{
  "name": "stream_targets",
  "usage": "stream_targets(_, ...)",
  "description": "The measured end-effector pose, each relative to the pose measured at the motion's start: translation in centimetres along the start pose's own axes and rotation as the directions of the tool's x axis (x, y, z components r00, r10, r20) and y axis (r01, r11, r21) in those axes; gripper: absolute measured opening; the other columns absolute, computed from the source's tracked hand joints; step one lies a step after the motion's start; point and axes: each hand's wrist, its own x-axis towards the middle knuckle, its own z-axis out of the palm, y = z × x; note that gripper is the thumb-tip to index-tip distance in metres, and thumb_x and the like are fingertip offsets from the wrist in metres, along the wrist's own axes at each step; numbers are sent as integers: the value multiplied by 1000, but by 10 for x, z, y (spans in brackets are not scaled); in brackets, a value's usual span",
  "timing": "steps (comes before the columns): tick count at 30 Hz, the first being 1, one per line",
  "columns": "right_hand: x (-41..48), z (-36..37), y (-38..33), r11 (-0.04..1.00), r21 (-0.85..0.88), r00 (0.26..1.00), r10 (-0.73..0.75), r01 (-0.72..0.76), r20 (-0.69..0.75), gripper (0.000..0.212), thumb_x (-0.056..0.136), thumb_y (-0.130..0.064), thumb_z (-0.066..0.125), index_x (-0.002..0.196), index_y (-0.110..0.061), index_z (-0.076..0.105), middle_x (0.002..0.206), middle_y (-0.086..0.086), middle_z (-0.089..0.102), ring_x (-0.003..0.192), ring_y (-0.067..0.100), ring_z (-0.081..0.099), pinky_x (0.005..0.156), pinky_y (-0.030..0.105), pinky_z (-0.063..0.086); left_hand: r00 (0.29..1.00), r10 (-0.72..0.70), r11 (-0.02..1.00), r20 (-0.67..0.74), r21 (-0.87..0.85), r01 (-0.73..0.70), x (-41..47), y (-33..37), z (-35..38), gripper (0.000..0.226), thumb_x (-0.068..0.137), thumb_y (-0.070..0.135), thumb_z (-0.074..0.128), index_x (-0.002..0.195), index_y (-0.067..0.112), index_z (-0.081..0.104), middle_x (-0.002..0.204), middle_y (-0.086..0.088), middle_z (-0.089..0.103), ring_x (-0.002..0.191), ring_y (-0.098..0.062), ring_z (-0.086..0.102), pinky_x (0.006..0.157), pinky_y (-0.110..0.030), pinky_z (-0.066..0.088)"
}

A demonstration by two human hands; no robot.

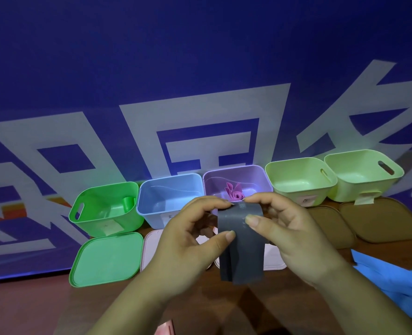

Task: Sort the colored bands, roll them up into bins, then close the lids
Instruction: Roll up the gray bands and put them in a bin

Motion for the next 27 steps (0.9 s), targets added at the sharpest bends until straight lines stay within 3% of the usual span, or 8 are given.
stream_targets(4,-1,-7,-2,999,-37,999,-18,19,39,37,68,-41,74,104,-32,70,112,10,68,100,33,64,88,36,56,1000,-23,999,-14,-43,23,0,1,6,40,76,10,77,110,29,69,112,-5,66,92,-32,62,84,-49,53)
stream_targets(8,-4,-18,-6,998,-18,996,-56,57,70,38,68,-36,75,105,-35,70,111,1,71,103,22,66,88,34,57,999,-45,997,-11,-60,45,1,3,15,39,75,20,77,112,29,69,105,-9,68,89,-40,60,84,-54,53)
stream_targets(14,-10,-36,-9,984,-114,985,-120,134,124,47,74,-15,76,114,-39,66,114,-1,70,106,22,67,89,30,54,993,-101,982,-58,-165,91,3,8,32,35,77,5,72,105,26,72,101,3,74,91,-14,70,79,-22,55)
stream_targets(19,-14,-51,-8,962,-206,981,-163,181,102,48,76,-17,75,113,-45,65,116,-8,67,104,19,67,85,24,53,988,-141,979,-61,-155,130,5,13,50,36,83,3,73,115,17,67,103,4,76,93,-10,71,78,-19,54)
stream_targets(24,-17,-67,-8,950,-235,978,-189,205,89,43,76,-36,75,116,-46,64,121,-7,64,111,18,64,90,23,52,989,-143,989,-43,-53,141,5,21,69,48,81,25,66,128,30,61,103,15,75,96,1,69,79,-10,49)
stream_targets(27,-18,-78,-6,969,-155,980,-183,194,82,41,77,-26,77,114,-40,66,118,-3,66,108,18,66,88,24,53,989,-150,987,-4,-49,150,5,20,80,49,84,24,63,132,34,56,108,21,73,103,4,67,82,-8,48)
